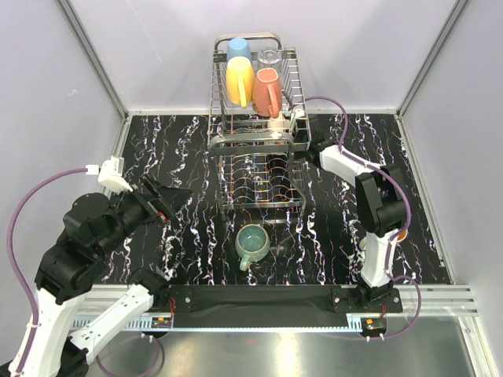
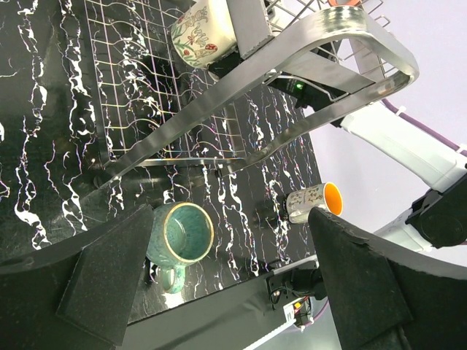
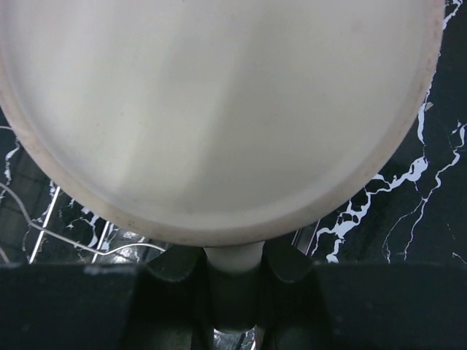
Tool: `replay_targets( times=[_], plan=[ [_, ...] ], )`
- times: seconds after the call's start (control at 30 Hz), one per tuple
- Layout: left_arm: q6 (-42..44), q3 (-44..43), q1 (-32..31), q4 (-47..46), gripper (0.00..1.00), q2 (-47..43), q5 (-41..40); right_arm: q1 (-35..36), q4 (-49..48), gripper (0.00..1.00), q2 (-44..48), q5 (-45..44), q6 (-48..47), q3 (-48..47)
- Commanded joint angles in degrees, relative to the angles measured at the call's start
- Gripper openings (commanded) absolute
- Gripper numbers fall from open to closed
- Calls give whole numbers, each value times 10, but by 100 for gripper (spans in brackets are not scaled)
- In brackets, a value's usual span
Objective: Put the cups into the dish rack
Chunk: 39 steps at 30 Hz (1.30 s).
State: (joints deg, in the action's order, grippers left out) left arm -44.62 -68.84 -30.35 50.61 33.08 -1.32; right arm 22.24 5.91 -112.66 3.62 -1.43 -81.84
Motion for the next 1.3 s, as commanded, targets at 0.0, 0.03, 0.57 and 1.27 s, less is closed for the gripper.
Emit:
replay_targets(
  times=[0.0, 0.03, 0.57, 1.27],
  plan=[
    [3, 0, 2, -18, 94, 4, -11, 6, -100, 4, 10, -26, -16, -26],
    [3, -1, 2, -18, 94, 6, -8, 6, -100, 5, 7, -23, -16, -30],
    [-1, 11, 2, 5, 92, -13, -3, 6, -100, 70, 53, -6, 12, 5],
    [-20, 90, 2, 21, 61, -27, 119, -68, -99, 84, 204, -17, 116, 172]
  ],
)
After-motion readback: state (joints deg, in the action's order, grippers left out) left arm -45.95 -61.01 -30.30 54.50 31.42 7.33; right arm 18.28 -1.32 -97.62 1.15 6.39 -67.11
